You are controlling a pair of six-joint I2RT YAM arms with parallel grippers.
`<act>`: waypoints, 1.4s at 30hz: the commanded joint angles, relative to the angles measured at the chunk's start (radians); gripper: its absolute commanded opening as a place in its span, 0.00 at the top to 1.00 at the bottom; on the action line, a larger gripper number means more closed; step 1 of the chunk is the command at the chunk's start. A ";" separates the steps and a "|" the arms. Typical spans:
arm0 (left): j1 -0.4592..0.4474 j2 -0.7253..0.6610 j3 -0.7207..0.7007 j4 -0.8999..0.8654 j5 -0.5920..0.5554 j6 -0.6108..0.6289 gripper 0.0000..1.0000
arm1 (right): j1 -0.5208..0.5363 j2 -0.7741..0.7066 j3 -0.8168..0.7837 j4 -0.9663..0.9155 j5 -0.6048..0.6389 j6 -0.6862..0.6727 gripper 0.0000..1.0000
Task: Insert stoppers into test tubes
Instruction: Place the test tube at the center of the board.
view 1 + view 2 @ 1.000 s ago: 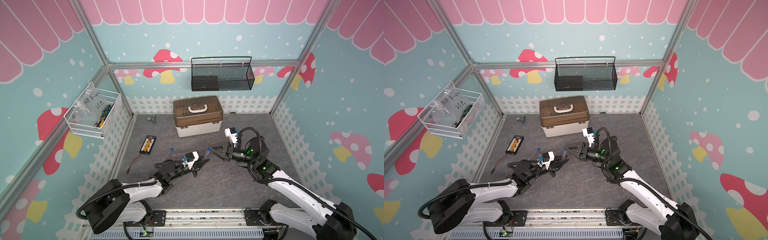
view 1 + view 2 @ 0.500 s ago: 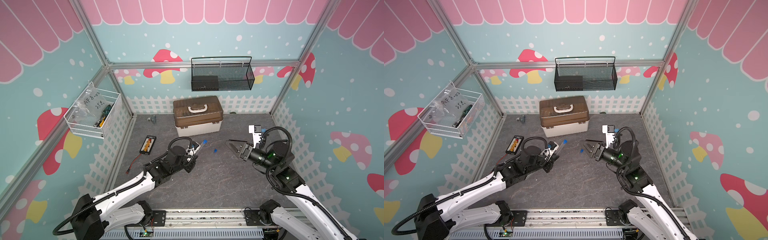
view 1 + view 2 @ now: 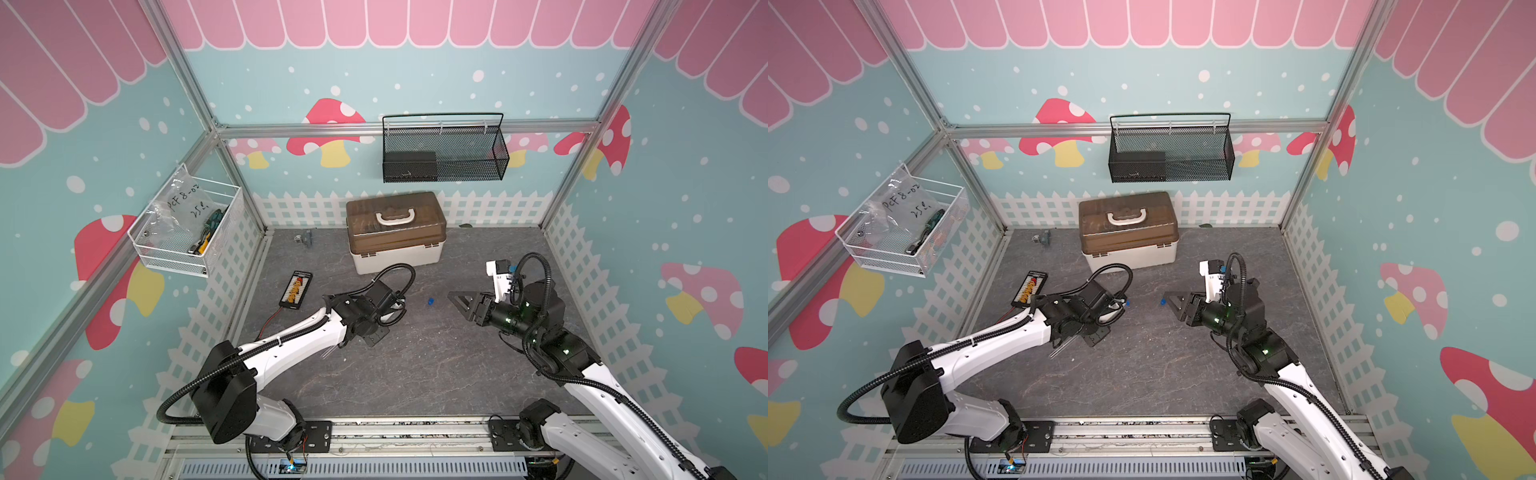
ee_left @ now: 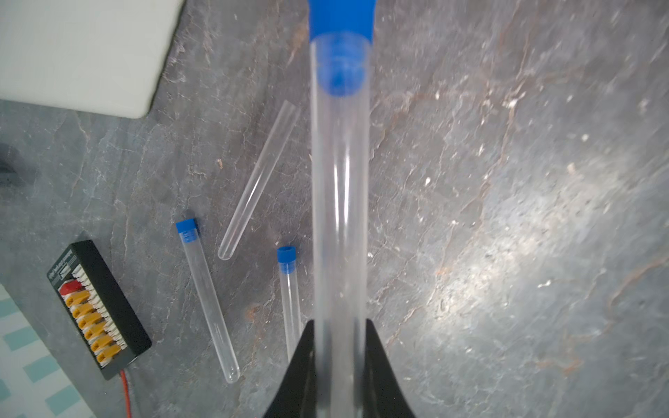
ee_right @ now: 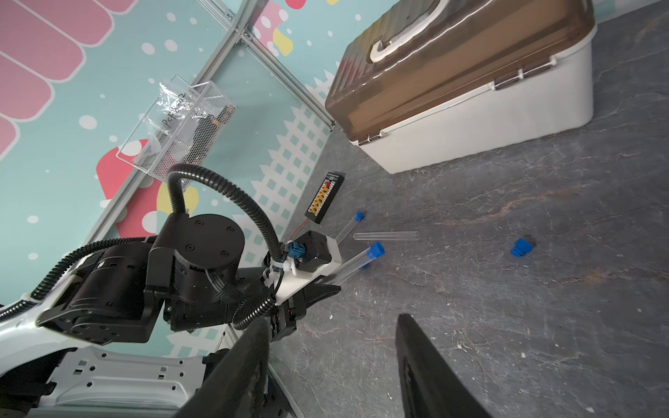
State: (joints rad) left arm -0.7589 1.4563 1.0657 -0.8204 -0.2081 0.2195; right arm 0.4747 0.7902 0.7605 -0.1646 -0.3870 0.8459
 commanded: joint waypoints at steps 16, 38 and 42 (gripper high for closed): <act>0.063 0.052 -0.209 0.147 0.140 0.224 0.96 | -0.004 0.003 -0.004 -0.076 0.014 -0.064 0.46; 0.073 0.130 -0.225 0.173 0.078 0.242 0.75 | -0.004 0.015 0.047 -0.218 0.024 -0.115 0.46; 0.071 0.129 -0.228 0.176 0.069 0.232 0.71 | -0.005 0.031 0.074 -0.258 0.031 -0.138 0.46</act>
State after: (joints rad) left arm -0.6876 1.5787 0.8494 -0.6537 -0.1268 0.4381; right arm 0.4744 0.8120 0.7937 -0.3714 -0.3656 0.7441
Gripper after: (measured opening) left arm 0.288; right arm 0.538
